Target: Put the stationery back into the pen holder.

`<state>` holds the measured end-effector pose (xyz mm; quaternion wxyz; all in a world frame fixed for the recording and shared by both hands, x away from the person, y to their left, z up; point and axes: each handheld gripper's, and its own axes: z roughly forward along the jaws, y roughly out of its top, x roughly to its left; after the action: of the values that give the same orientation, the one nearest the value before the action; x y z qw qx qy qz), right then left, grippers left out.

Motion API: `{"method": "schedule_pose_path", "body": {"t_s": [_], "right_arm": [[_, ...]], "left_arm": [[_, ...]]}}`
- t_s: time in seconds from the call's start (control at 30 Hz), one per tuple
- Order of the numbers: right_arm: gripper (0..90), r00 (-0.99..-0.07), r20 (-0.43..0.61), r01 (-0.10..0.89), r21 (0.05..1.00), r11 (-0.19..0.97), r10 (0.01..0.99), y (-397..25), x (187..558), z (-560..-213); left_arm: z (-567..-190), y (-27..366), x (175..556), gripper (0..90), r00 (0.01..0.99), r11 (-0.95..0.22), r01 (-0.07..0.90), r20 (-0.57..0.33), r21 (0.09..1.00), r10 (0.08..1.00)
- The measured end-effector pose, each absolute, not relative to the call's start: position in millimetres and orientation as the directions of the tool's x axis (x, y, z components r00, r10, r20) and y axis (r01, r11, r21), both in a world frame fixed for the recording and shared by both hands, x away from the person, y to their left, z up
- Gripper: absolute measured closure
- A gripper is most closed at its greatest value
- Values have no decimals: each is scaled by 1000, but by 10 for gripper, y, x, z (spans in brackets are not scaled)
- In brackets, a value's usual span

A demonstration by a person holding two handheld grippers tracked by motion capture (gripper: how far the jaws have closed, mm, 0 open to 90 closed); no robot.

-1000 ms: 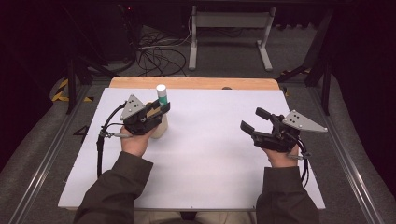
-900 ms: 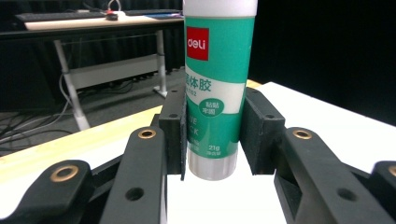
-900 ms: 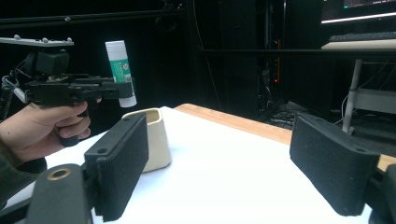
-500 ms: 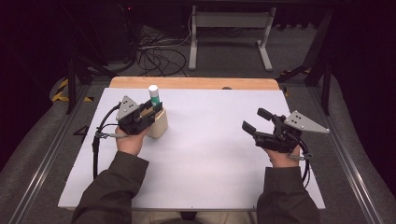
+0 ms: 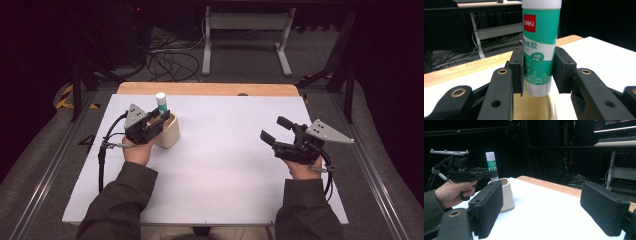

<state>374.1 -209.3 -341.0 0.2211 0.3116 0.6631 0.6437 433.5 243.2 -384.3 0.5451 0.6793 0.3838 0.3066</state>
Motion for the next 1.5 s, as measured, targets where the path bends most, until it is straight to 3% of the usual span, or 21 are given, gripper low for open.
{"method": "schedule_pose_path", "body": {"t_s": [1.5], "right_arm": [[193, -704, 109, 131, 991, -23, 702, -2114, 3728, -3407]], "left_arm": [[-4147, 2482, 4523, 647, 475, -141, 296, -18, 945, 880]]}}
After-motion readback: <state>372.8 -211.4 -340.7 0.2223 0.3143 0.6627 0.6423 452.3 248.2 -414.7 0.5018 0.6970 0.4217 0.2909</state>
